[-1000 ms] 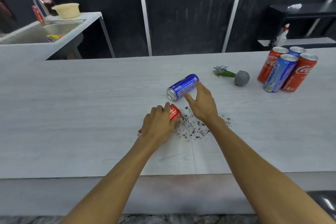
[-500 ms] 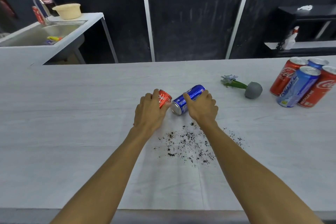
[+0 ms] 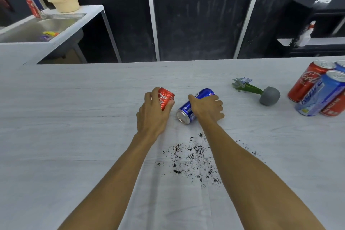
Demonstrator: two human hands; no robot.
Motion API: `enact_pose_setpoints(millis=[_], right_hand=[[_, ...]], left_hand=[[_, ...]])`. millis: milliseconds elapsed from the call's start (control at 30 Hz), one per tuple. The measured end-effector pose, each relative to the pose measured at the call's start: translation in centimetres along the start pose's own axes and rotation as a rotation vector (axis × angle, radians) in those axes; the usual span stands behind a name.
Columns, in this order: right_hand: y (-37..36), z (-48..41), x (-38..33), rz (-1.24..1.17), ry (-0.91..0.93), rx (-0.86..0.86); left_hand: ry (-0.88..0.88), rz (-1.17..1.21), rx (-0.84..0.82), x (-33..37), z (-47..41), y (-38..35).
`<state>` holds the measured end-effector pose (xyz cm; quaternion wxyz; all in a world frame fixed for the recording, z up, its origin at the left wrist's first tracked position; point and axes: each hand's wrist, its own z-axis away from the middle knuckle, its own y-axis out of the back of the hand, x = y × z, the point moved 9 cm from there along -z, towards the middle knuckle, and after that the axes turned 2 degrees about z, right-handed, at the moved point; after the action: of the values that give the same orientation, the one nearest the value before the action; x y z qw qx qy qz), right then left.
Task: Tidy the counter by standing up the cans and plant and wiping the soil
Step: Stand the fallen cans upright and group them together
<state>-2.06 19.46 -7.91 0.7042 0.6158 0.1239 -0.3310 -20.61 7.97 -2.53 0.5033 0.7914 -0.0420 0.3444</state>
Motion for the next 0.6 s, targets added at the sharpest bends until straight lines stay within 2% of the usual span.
enact_pose_setpoints(millis=[400,600], right_hand=[[0.4,1.8,-2.5,-0.298,0.245,-0.020],[1.9,2.9,-2.8,-0.446,0.329,-0.027]], left_hand=[[-0.023,0.080,0.039,0.3,0.2,0.7],[-0.055,0.239,0.082,2.1,0.1,1.5]])
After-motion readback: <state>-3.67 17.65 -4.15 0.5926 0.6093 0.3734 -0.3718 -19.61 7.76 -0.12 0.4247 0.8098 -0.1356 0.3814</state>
